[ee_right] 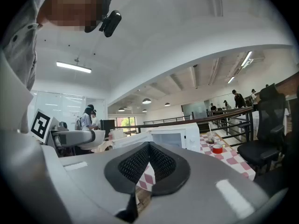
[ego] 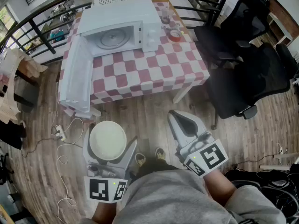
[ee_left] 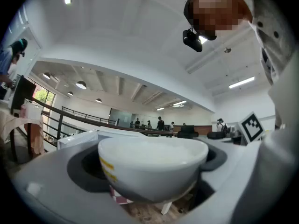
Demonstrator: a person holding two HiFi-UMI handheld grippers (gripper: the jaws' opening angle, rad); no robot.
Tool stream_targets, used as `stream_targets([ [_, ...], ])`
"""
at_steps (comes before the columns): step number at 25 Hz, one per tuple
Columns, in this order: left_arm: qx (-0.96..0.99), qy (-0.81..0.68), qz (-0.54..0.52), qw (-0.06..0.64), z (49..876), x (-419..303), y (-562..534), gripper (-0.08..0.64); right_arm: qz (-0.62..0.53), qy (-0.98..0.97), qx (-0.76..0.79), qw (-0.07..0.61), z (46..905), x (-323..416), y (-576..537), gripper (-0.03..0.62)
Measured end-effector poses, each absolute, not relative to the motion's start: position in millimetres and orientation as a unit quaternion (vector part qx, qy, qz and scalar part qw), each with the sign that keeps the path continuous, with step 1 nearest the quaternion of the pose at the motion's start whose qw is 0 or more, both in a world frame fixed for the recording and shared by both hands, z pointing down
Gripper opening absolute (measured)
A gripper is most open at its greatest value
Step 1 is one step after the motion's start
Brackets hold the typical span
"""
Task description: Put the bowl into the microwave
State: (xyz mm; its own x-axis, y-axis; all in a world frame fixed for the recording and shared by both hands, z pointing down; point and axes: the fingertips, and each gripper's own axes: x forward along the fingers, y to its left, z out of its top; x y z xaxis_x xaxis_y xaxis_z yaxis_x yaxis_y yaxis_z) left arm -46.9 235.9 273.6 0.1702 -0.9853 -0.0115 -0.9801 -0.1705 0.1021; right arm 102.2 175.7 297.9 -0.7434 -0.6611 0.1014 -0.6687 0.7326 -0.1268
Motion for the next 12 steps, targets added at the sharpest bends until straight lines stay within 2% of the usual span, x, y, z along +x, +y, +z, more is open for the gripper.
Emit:
stream_targets([
  [12,0.784,-0.619,-0.041,0.021,266.1,-46.9,239.1,0.538,0.092,-0.920,0.380,0.011,295.2,98.6,180.4,0.000],
])
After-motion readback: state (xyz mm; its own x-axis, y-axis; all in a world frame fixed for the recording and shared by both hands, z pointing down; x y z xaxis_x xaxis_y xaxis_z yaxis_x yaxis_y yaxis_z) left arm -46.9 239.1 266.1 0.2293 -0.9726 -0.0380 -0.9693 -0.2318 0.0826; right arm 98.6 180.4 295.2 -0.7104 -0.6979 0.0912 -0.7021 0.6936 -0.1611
